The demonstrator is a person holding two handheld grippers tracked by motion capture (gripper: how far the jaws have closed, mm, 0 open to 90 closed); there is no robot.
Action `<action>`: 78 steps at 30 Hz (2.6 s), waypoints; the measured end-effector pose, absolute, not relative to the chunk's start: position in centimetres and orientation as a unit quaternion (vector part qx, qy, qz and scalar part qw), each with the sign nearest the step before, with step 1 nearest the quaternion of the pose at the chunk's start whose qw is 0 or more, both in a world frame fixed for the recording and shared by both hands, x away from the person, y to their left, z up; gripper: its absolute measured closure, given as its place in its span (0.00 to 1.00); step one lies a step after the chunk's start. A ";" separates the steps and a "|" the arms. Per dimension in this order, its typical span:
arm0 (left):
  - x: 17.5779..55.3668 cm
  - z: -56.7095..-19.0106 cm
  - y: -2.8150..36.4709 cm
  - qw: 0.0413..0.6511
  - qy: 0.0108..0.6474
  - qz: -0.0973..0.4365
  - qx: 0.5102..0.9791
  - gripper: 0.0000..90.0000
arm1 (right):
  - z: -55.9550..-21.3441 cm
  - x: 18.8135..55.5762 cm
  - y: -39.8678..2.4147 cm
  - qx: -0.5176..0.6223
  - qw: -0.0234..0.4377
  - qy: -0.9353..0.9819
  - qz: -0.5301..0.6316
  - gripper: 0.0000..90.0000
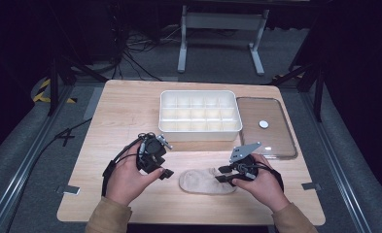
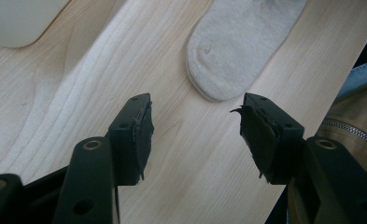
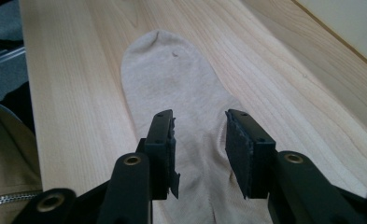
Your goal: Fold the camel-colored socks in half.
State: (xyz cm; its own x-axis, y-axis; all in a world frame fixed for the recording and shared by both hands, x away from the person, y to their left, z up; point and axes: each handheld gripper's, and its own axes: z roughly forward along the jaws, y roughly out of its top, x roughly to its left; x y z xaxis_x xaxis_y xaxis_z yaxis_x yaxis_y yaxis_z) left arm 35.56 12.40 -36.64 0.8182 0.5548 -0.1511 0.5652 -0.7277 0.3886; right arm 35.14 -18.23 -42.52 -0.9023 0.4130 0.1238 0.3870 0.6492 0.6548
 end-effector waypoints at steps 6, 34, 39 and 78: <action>35.7 -37.1 12.0 0.213 0.296 -0.021 0.931 0.48 | -43.3 34.7 -17.0 0.213 0.024 0.912 0.349 0.72; 36.0 -39.9 10.6 0.205 0.321 -0.029 0.924 0.61 | -46.3 34.6 -15.3 0.182 0.038 0.928 0.324 0.98; 35.9 -40.9 9.8 0.230 0.317 -0.030 0.919 0.69 | -46.4 34.7 -15.4 0.184 0.031 0.925 0.330 0.98; 35.9 -43.5 7.0 0.162 0.314 -0.052 0.934 0.94 | -45.4 34.6 -17.1 0.252 0.046 0.899 0.355 0.95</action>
